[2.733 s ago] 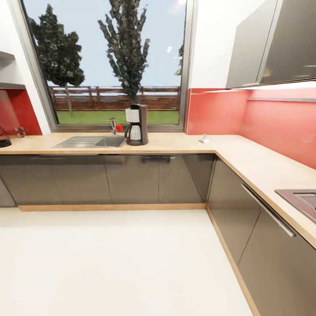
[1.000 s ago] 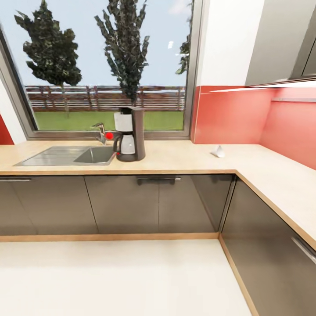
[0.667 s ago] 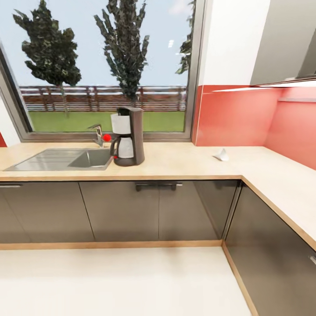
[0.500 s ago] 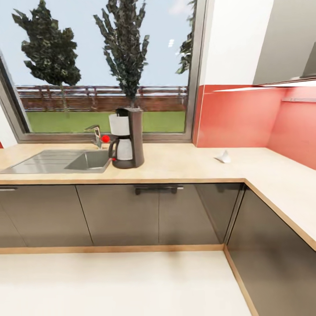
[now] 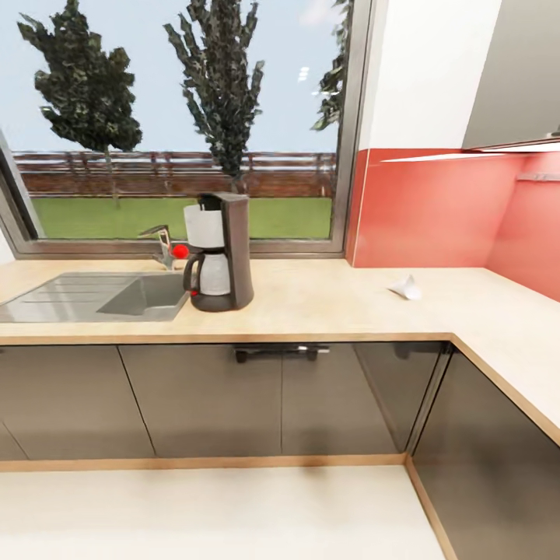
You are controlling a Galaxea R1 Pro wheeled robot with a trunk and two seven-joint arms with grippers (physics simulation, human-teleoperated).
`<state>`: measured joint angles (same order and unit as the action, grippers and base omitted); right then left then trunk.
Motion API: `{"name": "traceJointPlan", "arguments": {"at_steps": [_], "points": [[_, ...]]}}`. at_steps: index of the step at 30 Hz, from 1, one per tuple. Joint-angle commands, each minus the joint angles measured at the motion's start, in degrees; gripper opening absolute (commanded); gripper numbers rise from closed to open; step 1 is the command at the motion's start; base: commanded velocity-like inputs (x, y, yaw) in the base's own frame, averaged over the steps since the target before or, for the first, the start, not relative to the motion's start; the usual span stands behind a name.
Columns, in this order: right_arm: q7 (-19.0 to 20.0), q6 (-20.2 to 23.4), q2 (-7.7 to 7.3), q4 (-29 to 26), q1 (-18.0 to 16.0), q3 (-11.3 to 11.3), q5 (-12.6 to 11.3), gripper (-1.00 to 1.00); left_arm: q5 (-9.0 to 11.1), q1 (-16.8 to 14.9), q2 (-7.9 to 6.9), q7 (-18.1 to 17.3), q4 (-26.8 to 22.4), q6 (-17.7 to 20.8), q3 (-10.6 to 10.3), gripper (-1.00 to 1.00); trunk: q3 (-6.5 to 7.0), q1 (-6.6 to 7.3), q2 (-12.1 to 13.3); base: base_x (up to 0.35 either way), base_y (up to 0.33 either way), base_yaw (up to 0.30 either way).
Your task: Set up a coffee station on the kitchen countertop: keep the coffee maker on the countertop, move the bottle of coffee from the kitchen shelf to the counter next to the coffee maker, place a paper coffee filter on top of the coffee maker, put the saucer next to the coffee maker with the coffee cup on the saucer, and place the electric kettle next to the coffee maker.
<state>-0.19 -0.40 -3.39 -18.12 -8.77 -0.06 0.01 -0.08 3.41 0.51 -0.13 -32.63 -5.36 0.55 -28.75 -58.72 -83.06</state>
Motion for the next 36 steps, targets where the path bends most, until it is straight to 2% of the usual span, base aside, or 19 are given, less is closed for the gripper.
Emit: {"name": "traceJointPlan", "arguments": {"at_steps": [1,7,10,11,14,21,26,30,31,36], "points": [[0.0,-0.1,0.01,-0.1,0.0,0.0,0.0,1.00,0.0,0.0,0.02,0.0,-0.1,-0.1,0.0,1.00,-0.04,-0.01,0.0,0.083,0.000,0.000],[0.1,0.0,0.14,-1.6,0.0,0.1,-0.1,1.00,0.0,0.0,0.02,0.0,-0.1,-0.1,0.0,1.00,-0.04,-0.01,0.0,0.022,0.000,0.000],[0.1,0.2,0.63,-11.0,0.0,0.2,-0.1,1.00,0.1,0.0,0.03,0.0,-0.1,-0.1,0.1,1.00,-0.04,-0.01,0.0,0.000,0.000,0.000],[0.2,0.6,0.72,-15.7,0.1,0.2,-0.2,1.00,0.1,0.0,0.04,0.0,-0.1,-0.1,0.1,1.00,-0.04,-0.01,0.0,0.000,0.000,0.000],[0.3,0.8,0.89,-20.8,1.0,0.2,-0.2,1.00,0.1,0.0,0.04,0.0,0.0,-0.1,0.2,1.00,-0.04,-0.01,0.0,0.000,0.000,0.000],[0.3,1.0,1.51,-28.4,2.3,0.2,-0.3,1.00,0.1,0.0,0.02,0.0,0.0,-0.1,0.2,1.00,-0.04,-0.01,0.0,0.000,0.000,0.000],[0.4,1.5,1.79,-35.4,4.7,0.2,-0.3,1.00,0.1,0.0,0.02,0.0,-0.1,-0.1,0.2,1.00,-0.04,-0.01,0.0,0.000,0.000,0.000],[0.4,4.9,1.85,-42.0,6.9,0.3,-0.3,1.00,0.0,0.0,0.02,0.0,-0.1,-0.1,0.2,1.00,-0.04,-0.01,0.0,0.000,0.000,0.000],[0.5,7.8,1.87,-45.9,7.9,0.3,-0.3,1.00,0.0,0.0,0.02,0.0,-0.1,-0.1,0.2,1.00,-0.04,-0.01,0.0,0.000,0.000,0.000],[3.0,15.2,1.74,-54.2,9.3,0.2,-0.2,1.00,0.0,0.0,0.02,0.0,-0.1,-0.1,0.2,1.00,-0.04,-0.01,0.0,0.000,0.000,0.000]]}}
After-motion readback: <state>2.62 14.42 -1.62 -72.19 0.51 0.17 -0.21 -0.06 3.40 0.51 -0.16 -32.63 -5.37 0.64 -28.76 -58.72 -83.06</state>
